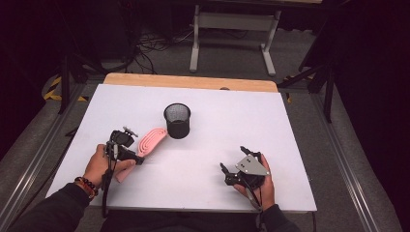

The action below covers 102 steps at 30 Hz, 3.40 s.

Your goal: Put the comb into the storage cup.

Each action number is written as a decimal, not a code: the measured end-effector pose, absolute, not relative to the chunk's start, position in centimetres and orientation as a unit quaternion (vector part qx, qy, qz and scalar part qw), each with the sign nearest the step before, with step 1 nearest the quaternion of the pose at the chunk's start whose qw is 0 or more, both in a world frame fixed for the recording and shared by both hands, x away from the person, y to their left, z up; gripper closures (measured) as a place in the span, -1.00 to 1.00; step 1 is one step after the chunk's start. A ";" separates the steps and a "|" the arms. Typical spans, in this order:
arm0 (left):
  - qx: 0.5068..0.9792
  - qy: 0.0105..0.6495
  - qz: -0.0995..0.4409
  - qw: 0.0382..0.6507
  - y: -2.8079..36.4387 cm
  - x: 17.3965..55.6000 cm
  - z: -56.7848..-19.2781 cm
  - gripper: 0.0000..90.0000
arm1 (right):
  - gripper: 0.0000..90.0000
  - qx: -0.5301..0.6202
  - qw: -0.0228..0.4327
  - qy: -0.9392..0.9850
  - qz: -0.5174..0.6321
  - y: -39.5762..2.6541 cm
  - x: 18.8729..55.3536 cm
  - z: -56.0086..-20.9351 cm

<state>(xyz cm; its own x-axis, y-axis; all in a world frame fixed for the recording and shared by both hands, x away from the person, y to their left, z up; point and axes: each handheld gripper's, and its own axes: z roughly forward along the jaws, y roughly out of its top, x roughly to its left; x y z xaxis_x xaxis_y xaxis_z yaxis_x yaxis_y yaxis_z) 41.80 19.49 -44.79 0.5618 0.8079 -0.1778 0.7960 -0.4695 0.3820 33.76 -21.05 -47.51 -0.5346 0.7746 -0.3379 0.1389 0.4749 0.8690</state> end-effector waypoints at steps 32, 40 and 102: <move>0.848 0.423 0.191 0.257 19.4 37.9 -46.0 0.55 | -0.73 0.304 0.396 0.768 0.402 -20.9 33.7 -47.5; 0.827 0.399 0.272 0.287 19.8 36.5 -46.3 0.55 | -0.73 0.301 0.407 0.770 0.388 -20.6 33.9 -47.6; 0.748 0.245 0.311 0.532 11.7 33.2 -43.4 0.55 | -0.74 0.277 0.246 0.693 0.618 -9.5 35.7 -38.3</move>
